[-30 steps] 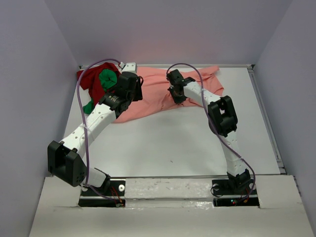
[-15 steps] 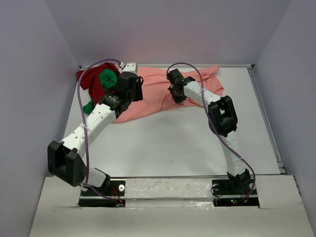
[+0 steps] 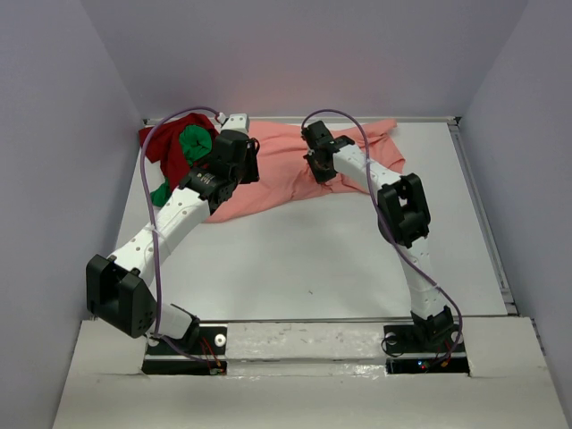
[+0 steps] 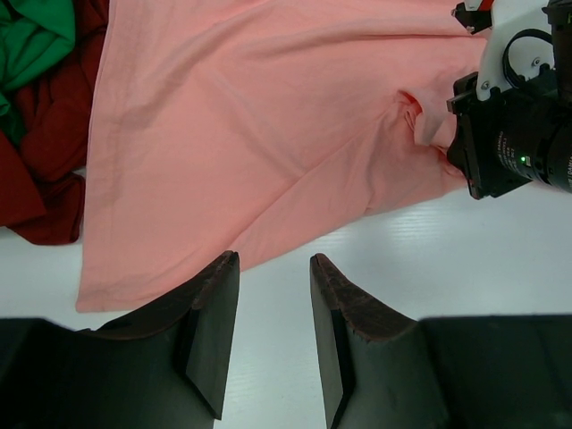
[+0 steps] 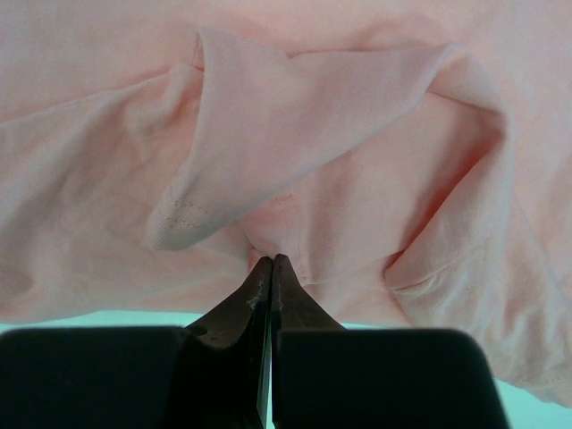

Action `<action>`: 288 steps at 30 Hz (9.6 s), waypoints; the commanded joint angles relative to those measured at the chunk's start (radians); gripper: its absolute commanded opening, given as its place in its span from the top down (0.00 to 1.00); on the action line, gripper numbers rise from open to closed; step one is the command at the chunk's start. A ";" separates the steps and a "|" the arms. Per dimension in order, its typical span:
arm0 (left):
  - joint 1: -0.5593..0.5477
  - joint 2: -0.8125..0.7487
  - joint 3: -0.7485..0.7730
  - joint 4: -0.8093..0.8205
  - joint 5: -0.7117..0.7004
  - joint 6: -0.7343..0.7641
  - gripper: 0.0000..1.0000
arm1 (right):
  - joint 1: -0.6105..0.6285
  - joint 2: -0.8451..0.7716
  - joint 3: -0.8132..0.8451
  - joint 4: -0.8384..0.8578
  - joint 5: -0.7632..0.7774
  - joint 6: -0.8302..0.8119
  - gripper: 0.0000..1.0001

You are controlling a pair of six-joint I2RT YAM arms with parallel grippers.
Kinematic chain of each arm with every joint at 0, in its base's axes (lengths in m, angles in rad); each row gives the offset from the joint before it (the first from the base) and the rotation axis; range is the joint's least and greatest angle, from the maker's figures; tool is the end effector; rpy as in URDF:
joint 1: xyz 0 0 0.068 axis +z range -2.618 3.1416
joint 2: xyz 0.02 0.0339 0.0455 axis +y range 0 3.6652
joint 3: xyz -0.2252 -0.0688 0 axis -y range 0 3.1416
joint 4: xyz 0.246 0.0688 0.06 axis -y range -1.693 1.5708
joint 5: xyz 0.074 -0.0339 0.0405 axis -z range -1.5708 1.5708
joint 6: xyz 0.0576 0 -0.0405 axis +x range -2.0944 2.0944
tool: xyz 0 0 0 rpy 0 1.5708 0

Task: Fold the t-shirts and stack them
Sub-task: Flatten the tshirt out

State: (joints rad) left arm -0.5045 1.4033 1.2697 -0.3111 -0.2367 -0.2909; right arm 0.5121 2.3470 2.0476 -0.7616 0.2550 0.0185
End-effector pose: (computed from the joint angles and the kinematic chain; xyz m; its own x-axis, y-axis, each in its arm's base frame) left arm 0.3143 -0.1581 0.3063 -0.4424 -0.0742 -0.8937 0.1646 0.9729 -0.1623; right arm 0.4376 0.2293 0.1457 -0.7675 -0.4109 -0.4920 -0.3527 0.9116 -0.2111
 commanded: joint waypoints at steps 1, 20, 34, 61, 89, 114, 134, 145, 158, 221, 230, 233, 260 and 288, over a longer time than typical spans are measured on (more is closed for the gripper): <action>-0.006 0.005 -0.009 0.014 -0.015 -0.008 0.53 | 0.006 -0.069 0.014 -0.008 0.030 0.014 1.00; 0.029 0.240 -0.029 -0.178 -0.200 -0.321 0.23 | -0.004 -0.357 -0.124 0.047 0.072 0.021 1.00; 0.279 0.240 -0.107 -0.189 -0.141 -0.363 0.25 | -0.032 -0.388 -0.142 0.048 0.029 0.028 1.00; 0.448 0.318 -0.253 -0.045 0.091 -0.341 0.36 | -0.050 -0.442 -0.144 0.044 0.017 0.024 1.00; 0.382 -0.070 -0.032 -0.178 0.051 -0.157 1.00 | -0.112 -0.564 -0.164 0.021 0.289 0.038 1.00; 0.238 -0.259 0.396 -0.313 0.149 0.070 1.00 | -0.176 -1.029 0.145 0.027 0.474 -0.100 1.00; 0.141 -0.321 0.704 -0.349 0.103 0.133 1.00 | -0.113 -1.218 0.260 0.033 0.322 -0.146 1.00; 0.141 0.015 0.799 -0.238 0.062 0.148 1.00 | -0.113 -0.715 0.515 0.133 0.369 -0.311 1.00; 0.138 0.015 1.061 -0.266 0.056 0.184 1.00 | -0.023 -0.925 0.334 0.375 0.456 -0.514 1.00; 0.051 0.124 1.073 -0.217 -0.005 0.229 1.00 | 0.146 -0.805 0.290 0.482 0.499 -0.612 1.00; -0.072 -0.149 0.923 -0.272 -0.128 0.205 1.00 | 0.587 -1.121 -0.085 1.220 0.837 -1.335 1.00; -0.088 -0.231 0.826 -0.281 -0.147 0.181 1.00 | 0.600 -1.195 -0.188 1.254 0.859 -1.336 1.00; 0.013 -0.002 0.480 -0.155 -0.164 0.091 1.00 | 0.057 -0.752 0.094 0.460 0.503 -0.523 1.00; -0.048 -0.182 0.806 -0.137 -0.222 0.262 1.00 | 0.407 -1.232 -0.136 0.964 0.714 -1.049 1.00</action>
State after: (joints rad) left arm -0.5434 1.2949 2.0933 -0.4786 -0.3832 -0.0608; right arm 0.8852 1.1606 1.9335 -0.0174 0.8139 -0.8333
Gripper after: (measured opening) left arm 0.015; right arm 0.010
